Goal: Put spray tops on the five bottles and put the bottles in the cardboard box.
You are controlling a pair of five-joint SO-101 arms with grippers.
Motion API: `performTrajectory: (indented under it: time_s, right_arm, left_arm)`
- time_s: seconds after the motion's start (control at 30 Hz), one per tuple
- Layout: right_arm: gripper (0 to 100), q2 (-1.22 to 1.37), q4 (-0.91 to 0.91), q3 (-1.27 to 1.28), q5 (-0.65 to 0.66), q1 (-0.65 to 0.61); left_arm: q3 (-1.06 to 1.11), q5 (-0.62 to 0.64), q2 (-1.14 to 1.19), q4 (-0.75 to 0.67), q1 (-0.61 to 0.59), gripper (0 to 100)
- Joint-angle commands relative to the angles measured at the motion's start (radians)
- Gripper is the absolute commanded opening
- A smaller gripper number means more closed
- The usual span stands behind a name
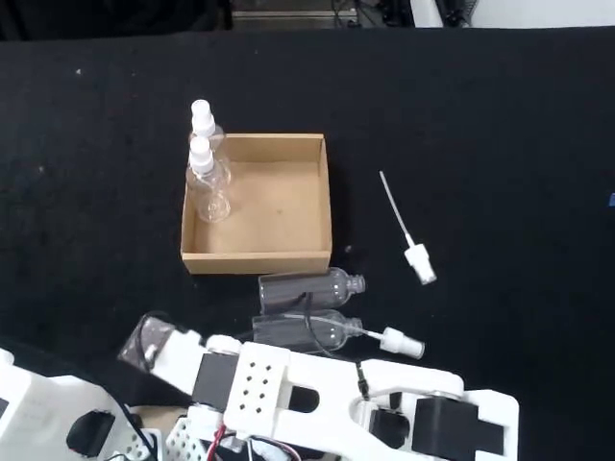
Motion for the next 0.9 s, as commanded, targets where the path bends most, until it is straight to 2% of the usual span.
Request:
performTrajectory:
  time_s: [0.0,0.23,0.47,0.87]
  right_arm:
    - [25.9,0.022,-0.037,0.004,-0.114,-0.015]
    - [26.2,0.065,-0.075,0.041,-0.193,-0.163]
    - [26.2,0.065,-0.095,0.062,-0.198,-0.166]
    - [26.2,0.065,-0.253,0.237,-0.187,-0.166]
  left_arm:
    - [-0.059,0.005,-0.008,-0.012,0.015,3]
    - [-0.059,0.005,-0.008,-0.012,0.015,3]
    - [-0.059,0.005,-0.008,-0.012,0.013,3]
    - [-0.061,0.005,-0.008,-0.012,0.008,3]
